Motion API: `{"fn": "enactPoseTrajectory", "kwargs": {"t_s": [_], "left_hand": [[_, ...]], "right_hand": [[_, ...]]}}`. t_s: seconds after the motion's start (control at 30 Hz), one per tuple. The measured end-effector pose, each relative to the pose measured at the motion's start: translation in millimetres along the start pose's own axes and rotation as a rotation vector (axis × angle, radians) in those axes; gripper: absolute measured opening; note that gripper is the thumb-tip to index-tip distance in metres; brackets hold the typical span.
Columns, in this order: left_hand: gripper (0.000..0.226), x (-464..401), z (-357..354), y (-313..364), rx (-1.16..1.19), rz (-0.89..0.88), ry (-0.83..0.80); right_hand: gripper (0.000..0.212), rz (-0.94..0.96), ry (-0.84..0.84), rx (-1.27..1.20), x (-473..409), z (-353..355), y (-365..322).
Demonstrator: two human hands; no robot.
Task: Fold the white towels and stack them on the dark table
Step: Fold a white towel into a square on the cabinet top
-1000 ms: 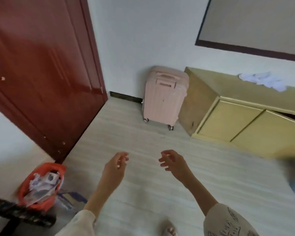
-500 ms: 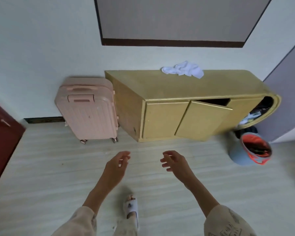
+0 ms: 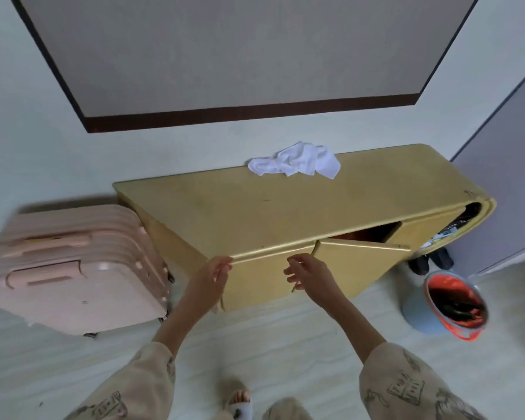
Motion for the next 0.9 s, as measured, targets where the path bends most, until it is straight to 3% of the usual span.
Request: {"fn": "enactPoseTrajectory", "kwargs": {"t_s": [0.27, 0.4, 0.47, 0.57, 0.8, 0.9], "left_hand": [[0.026, -159, -39, -10, -0.019, 0.086, -0.072], [0.054, -250, -50, -10, 0.006, 0.161, -0.023], [0.050, -295, -53, -11, 0.019, 0.206, 0.026], [0.024, -355, -57, -10, 0.012, 0.242, 0.056], [0.022, -425, -77, -21, 0.034, 0.319, 0.050], [0.023, -426, -82, -32, 0.012, 0.355, 0.026]], "right_hand": [[0.020, -0.065, -0.001, 0.050, -172, 53, -31], [0.019, -0.126, 0.027, 0.001, -286, 87, -55], [0.017, -0.160, 0.041, -0.001, -338, 105, -70], [0.018, -0.180, 0.054, 0.022, -412, 125, -93], [0.051, -0.313, 0.066, -0.004, -542, 126, -104], [0.042, -0.319, 0.179, -0.008, -572, 134, -105]]}}
Point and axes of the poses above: each hand's wrist, its own x-axis away from the middle knuckle, its own z-axis out of the back of the hand, y = z × x, the point moved 10 cm from there along -x, towards the middle knuckle, and after that the axes turned 10 degrees about -z, right-handed, at the moved point
